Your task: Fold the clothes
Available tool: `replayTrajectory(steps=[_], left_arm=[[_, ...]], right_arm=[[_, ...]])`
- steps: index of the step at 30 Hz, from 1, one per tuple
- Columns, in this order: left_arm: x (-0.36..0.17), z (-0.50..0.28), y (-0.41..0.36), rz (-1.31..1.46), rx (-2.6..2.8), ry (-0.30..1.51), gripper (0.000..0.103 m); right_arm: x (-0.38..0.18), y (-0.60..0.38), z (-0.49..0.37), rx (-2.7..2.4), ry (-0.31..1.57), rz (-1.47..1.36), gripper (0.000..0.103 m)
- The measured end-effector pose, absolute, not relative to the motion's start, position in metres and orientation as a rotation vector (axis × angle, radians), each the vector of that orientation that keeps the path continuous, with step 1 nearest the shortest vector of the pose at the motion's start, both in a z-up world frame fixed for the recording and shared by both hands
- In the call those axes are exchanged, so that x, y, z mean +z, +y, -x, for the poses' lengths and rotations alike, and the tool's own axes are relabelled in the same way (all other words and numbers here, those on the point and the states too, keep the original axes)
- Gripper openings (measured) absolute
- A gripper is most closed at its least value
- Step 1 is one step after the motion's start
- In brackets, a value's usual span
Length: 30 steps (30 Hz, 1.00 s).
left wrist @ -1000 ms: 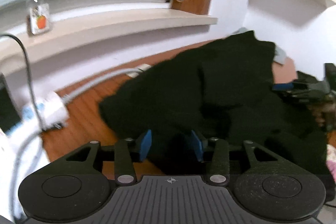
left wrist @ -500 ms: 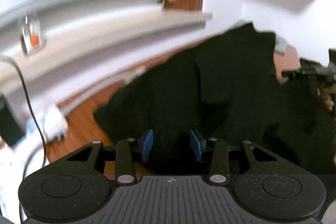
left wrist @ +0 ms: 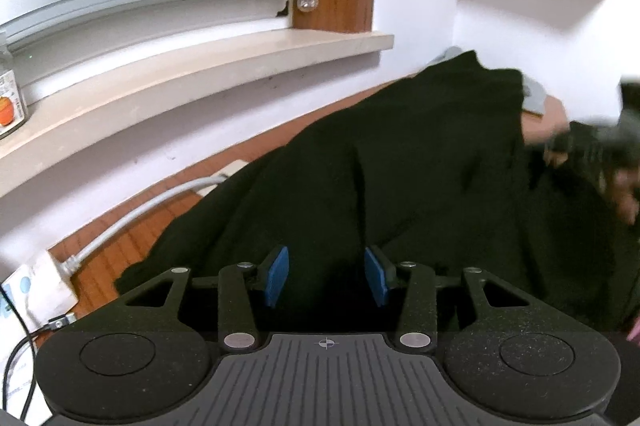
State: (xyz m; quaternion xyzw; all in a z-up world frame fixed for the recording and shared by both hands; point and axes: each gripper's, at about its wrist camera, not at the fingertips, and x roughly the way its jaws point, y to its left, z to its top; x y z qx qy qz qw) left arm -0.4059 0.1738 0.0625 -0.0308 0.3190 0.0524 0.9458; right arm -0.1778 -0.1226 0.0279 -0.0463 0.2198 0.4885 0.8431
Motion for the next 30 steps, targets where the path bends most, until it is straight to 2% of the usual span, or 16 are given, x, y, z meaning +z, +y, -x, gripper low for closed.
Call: replayTrajectory(steps=[3, 6, 10, 13, 15, 21, 24, 26, 30], left_arm=[[0.056, 0.408, 0.179, 0.067, 0.131, 0.670, 0.046], [0.048, 0.411, 0.185, 0.071, 0.155, 0.694, 0.046], [0.039, 0.415, 0.186, 0.027, 0.163, 0.726, 0.046], [0.041, 0.418, 0.189, 0.015, 0.169, 0.732, 0.045], [0.044, 0.421, 0.195, 0.022, 0.187, 0.731, 0.042], [0.056, 0.444, 0.206, 0.066, 0.236, 0.674, 0.044], [0.055, 0.452, 0.208, 0.113, 0.242, 0.669, 0.047], [0.053, 0.457, 0.208, 0.141, 0.237, 0.669, 0.051], [0.048, 0.462, 0.198, 0.177, 0.202, 0.671, 0.056]], right_arm=[[0.046, -0.106, 0.172, 0.994, 0.391, 0.108, 0.006], [0.028, -0.075, 0.170, 0.961, 0.423, 0.276, 0.006], [0.011, -0.061, 0.157, 0.941, 0.470, 0.287, 0.007], [0.027, -0.060, 0.158, 0.867, 0.318, 0.275, 0.001], [0.042, -0.058, 0.151, 0.836, 0.244, 0.255, 0.001], [0.041, -0.047, 0.138, 0.905, 0.343, 0.239, 0.002], [0.030, -0.051, 0.149, 0.951, 0.384, 0.241, 0.006], [0.023, -0.053, 0.156, 0.978, 0.406, 0.249, 0.013], [0.009, -0.051, 0.153, 0.974, 0.440, 0.274, 0.018]])
